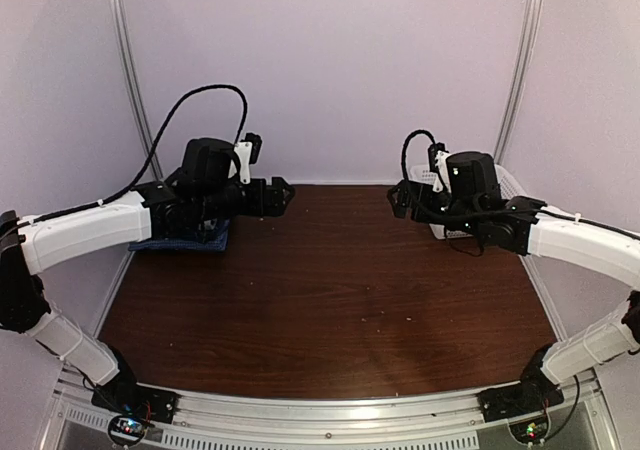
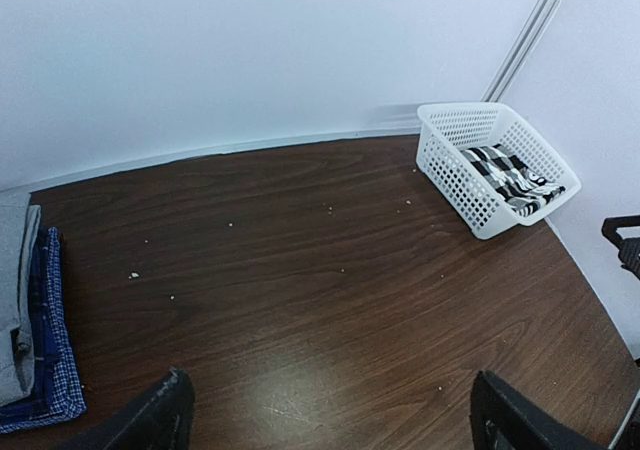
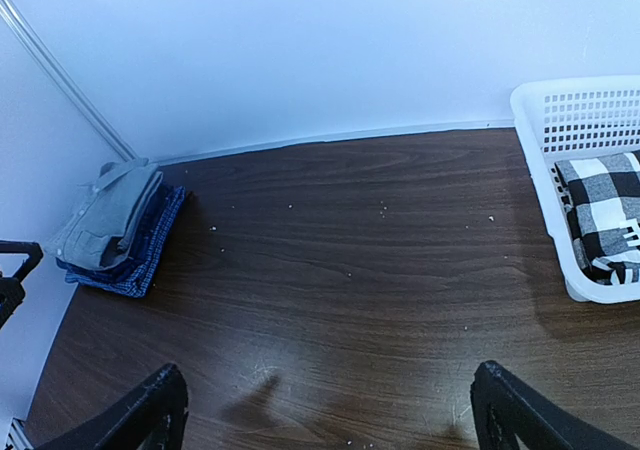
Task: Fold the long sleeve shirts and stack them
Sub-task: Pick up the crumpled shirt from the center of the board.
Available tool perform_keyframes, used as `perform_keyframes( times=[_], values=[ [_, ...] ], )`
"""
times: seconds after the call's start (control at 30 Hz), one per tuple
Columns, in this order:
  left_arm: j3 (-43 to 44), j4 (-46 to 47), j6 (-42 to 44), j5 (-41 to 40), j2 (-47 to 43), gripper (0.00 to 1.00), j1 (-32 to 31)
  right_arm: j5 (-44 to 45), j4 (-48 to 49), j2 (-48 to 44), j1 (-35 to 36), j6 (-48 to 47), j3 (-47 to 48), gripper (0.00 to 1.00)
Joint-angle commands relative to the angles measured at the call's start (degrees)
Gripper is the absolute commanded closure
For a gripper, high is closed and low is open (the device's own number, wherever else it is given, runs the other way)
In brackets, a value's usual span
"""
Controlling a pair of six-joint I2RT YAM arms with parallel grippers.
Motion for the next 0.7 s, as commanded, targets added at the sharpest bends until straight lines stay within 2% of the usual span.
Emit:
perform_keyframes(
  times=[0.0,0.27,0.67],
  values=[
    [1.35,1.22,-0.34,-0.68,0.35,0.02,0.03,-0.54,1.04,-0.05,-0.33,-1.47,1.04,0.0],
    [3.02,-0.76,0.78,-1.25,0.67,0.02,0.03,0.51,-2.18,5.81,-3.94,-3.2,6.23,0.0],
    [5.6,-5.6,3.61,-2.02,-0.6,0.02,0.03,-2.39,-6.14,23.71,-19.8,-9.26,21.62,0.0]
  ],
)
